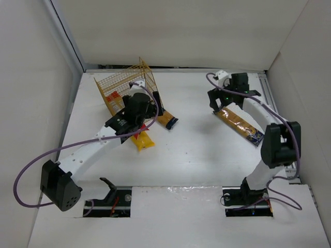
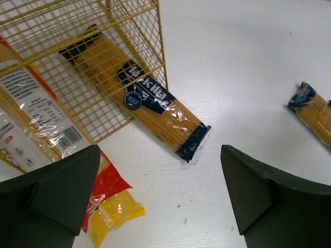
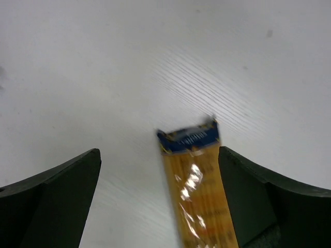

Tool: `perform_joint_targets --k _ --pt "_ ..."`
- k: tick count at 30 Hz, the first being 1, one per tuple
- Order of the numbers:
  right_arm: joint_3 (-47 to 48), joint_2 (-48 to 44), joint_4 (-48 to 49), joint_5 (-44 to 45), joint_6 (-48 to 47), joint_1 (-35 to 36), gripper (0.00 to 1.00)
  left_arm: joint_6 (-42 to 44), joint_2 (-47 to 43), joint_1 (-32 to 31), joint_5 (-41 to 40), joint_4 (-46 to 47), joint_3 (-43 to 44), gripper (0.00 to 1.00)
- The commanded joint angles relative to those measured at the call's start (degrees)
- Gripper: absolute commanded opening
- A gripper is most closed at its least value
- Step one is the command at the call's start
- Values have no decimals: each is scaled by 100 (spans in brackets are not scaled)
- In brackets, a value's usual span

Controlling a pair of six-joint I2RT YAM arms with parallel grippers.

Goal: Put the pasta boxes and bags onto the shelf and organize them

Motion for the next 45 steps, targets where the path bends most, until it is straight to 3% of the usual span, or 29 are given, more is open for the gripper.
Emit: perform_joint_targets --k 1,5,11,19,30,37,39,40,41,42,44,45 --pt "-157 -692 -1096 947 -625 -633 99 298 -16 1 461 603 -89 100" --pt "-157 -834 -2187 1615 -1283 -1030 99 613 255 237 1109 867 -90 100" --pt "-280 -658 -2821 2169 -1811 -1030 99 780 800 502 1305 543 490 100" --pt "-359 -307 -2760 2012 -2461 -1082 99 781 722 502 1586 542 552 100" --pt "-298 774 -2734 2775 -2384 -1346 99 719 695 502 1226 147 780 100" --pt "-122 1179 -2602 2628 -2453 -1522 99 605 573 502 971 24 780 100" --pt "-122 1179 -2602 2426 -2523 -1522 90 605 503 502 910 -29 728 100" --pt "-122 1101 -2524 2329 -2524 -1522 78 544 424 502 909 -29 728 100" --pt "-70 1048 -2523 2137 -2524 -1522 60 544 423 502 857 -29 728 100" --pt "-69 978 -2410 2056 -2524 -1470 27 483 336 502 857 -29 728 100" --pt "-69 644 -2120 1916 -2401 -1365 0 412 178 502 752 -90 667 100" --pt "-69 504 -1997 1819 -2349 -1242 0 412 116 502 751 -90 588 100"
